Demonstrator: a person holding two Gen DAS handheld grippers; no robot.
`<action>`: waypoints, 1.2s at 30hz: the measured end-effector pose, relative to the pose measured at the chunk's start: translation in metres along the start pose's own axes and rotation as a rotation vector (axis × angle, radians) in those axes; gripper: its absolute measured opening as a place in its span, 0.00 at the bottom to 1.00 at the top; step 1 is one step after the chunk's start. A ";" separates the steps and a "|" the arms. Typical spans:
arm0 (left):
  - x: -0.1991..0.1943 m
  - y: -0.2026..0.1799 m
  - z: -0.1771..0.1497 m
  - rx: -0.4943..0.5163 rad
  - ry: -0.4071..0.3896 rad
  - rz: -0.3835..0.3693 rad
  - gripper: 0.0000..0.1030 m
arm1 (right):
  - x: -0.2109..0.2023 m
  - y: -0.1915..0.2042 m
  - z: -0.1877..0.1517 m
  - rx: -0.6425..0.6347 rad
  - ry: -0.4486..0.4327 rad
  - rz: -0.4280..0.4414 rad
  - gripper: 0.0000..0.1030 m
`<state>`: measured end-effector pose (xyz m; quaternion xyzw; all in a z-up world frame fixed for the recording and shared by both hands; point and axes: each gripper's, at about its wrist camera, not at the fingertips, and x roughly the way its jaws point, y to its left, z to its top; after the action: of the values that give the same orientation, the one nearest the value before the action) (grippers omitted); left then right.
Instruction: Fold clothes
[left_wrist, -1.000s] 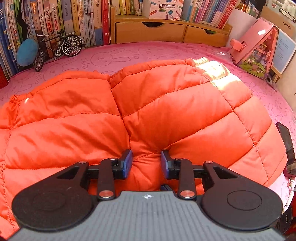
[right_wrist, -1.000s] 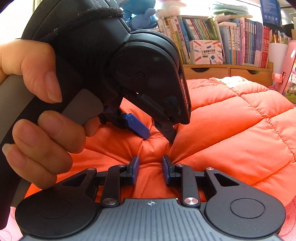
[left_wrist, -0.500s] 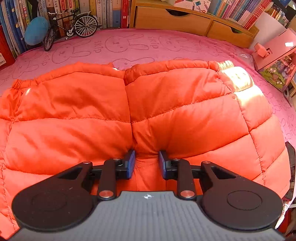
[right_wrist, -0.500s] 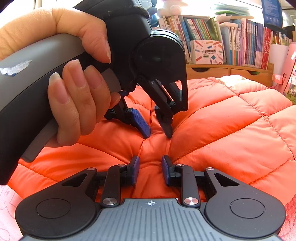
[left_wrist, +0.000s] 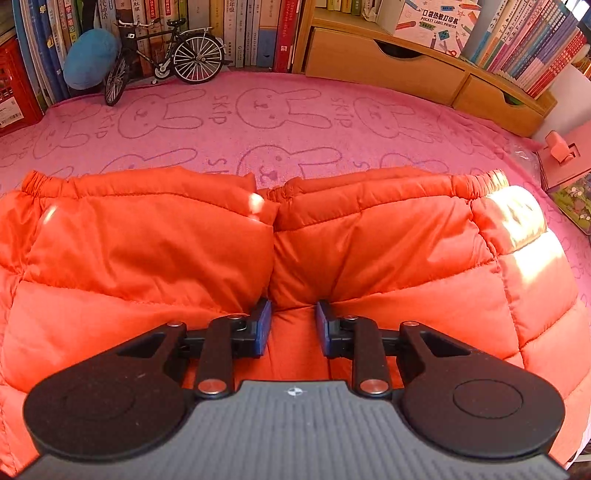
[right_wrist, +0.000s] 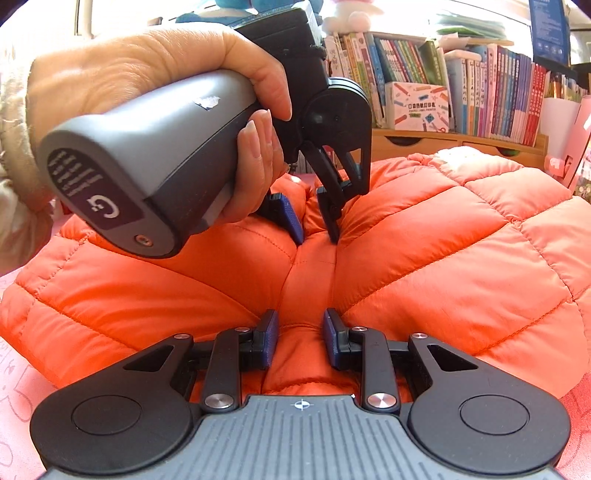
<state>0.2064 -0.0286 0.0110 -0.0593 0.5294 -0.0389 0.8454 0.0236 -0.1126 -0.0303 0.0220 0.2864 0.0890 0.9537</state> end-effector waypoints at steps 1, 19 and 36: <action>0.002 0.000 0.002 -0.005 -0.007 0.003 0.26 | -0.001 -0.001 0.000 0.002 0.003 0.004 0.27; 0.009 0.001 0.018 -0.014 -0.051 0.009 0.26 | -0.044 -0.005 -0.029 -0.004 0.034 -0.008 0.28; -0.089 0.008 -0.056 0.219 -0.153 -0.205 0.25 | -0.057 0.006 -0.006 -0.016 -0.090 -0.021 0.37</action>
<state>0.1172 -0.0125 0.0648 -0.0233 0.4471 -0.1780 0.8763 -0.0275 -0.1166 -0.0043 0.0152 0.2425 0.0801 0.9667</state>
